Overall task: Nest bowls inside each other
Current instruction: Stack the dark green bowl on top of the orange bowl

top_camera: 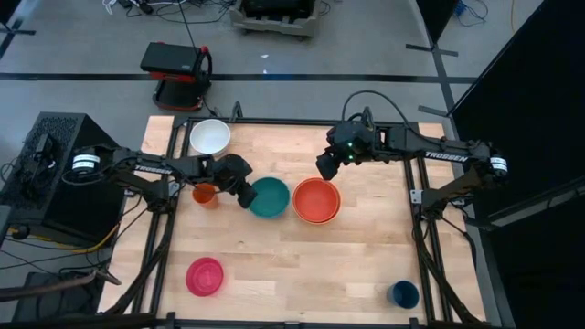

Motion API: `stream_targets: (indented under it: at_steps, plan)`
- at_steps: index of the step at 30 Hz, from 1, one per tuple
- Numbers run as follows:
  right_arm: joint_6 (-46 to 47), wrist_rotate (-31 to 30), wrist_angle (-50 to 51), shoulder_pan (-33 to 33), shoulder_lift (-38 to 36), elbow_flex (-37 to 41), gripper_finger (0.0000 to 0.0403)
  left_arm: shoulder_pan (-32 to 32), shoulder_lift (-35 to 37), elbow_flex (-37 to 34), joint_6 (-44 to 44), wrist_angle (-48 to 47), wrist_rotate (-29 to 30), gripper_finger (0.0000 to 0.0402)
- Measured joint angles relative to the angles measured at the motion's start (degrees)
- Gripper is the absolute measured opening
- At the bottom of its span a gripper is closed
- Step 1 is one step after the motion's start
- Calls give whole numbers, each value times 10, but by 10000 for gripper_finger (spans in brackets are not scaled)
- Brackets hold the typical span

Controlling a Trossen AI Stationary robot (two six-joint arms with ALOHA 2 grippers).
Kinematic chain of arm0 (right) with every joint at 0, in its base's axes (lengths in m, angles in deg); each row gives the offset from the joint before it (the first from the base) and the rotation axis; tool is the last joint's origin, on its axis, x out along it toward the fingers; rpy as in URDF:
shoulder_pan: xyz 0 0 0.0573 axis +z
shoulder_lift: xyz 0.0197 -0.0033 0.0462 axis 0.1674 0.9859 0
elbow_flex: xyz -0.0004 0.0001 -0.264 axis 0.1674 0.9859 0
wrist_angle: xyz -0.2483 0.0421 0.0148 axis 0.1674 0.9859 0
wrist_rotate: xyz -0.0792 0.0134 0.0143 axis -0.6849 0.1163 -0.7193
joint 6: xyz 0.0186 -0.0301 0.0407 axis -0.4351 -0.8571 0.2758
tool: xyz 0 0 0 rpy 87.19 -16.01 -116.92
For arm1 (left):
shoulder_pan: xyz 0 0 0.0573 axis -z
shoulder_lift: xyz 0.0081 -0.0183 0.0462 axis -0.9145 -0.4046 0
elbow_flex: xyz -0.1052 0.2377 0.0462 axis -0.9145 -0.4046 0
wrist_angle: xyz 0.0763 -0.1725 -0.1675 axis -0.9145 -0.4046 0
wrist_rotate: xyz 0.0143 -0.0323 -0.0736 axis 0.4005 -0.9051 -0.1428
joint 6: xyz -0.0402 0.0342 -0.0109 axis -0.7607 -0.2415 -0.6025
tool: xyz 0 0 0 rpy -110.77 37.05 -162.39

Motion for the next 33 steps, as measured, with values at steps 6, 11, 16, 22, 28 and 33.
stream_targets:
  at_steps: [6,11,16,22,28,33]
  plan:
    - [-4,0,0,-1,0,0,172,0,0,24,1,17,16,24]
    - [-7,1,0,-2,0,0,164,0,0,44,2,31,30,1]
    - [-7,1,0,-2,0,0,165,0,0,133,75,-102,55,0]
    - [-7,1,0,-2,0,0,187,0,0,179,106,-249,83,2]
    - [-8,1,0,-3,0,0,197,0,-12,179,91,-292,67,73]
    - [-9,1,0,-3,0,0,198,0,-28,179,78,-302,44,157]
